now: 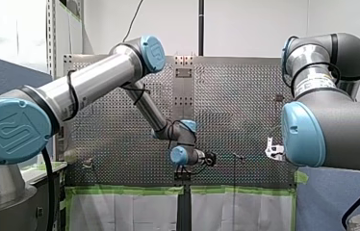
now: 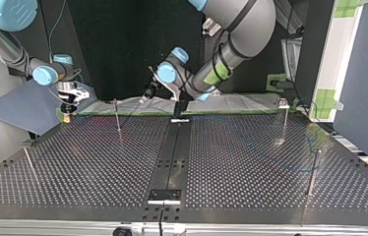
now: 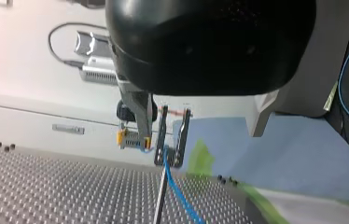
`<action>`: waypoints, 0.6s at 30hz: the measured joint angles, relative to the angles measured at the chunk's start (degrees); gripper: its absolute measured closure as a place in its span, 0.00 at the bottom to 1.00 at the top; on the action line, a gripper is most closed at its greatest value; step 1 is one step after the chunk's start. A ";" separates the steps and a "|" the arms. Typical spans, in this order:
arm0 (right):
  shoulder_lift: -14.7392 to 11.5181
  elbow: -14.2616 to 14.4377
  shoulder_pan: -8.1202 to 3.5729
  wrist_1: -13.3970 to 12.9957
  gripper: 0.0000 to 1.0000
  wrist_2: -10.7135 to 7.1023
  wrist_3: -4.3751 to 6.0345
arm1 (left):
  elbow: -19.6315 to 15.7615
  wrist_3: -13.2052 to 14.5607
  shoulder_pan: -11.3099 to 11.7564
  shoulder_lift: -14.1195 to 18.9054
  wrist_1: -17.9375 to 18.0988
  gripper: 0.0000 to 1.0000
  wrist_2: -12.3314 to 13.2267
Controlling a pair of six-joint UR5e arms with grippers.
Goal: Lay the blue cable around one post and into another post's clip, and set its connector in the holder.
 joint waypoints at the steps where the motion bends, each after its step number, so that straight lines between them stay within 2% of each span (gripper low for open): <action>1: 0.01 0.00 0.05 0.09 1.00 0.00 0.02 | -0.05 0.02 -0.26 0.07 -0.15 0.00 0.00; 9: 0.02 0.01 0.39 0.59 1.00 0.00 0.17 | -0.14 0.02 -2.45 0.18 -0.61 0.00 -0.41; 18: 0.04 0.00 0.62 0.86 1.00 0.00 0.31 | -0.10 -0.12 -3.77 0.19 -0.33 0.00 -3.30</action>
